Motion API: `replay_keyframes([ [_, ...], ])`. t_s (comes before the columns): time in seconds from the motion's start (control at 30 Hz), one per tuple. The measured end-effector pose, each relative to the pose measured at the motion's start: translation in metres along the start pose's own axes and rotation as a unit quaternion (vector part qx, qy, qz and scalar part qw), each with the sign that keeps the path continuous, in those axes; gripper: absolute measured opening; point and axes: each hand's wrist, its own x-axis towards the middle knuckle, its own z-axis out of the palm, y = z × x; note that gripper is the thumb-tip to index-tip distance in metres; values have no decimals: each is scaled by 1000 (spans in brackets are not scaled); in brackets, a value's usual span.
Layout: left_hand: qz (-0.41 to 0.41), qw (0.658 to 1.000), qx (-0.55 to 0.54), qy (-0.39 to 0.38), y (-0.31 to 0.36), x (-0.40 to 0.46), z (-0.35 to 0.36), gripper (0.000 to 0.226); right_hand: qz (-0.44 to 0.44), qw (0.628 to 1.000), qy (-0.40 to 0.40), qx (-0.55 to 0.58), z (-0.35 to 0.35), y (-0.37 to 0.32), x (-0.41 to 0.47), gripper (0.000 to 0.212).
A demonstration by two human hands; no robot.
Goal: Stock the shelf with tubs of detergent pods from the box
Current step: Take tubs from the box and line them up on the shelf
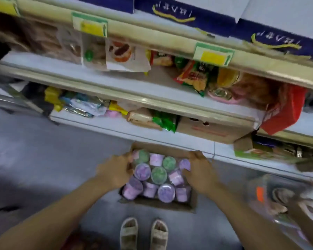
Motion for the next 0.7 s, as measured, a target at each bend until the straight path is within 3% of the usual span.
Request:
replay_keyframes([
  [0.17,-80,996,-39,-29,-34,40,89,34,16,998,-59,15,86,37,31,35],
  [0.5,-184,973,-109,-86,-91,137,256,59,22,995,-102,2,260,91,93,41],
  [0.63,-216,955,-193,-60,-112,182,314,68,30,993,-109,16,327,98,116,46],
  [0.7,-242,941,-235,-39,-120,202,337,60,33,992,-113,48,362,101,126,50],
])
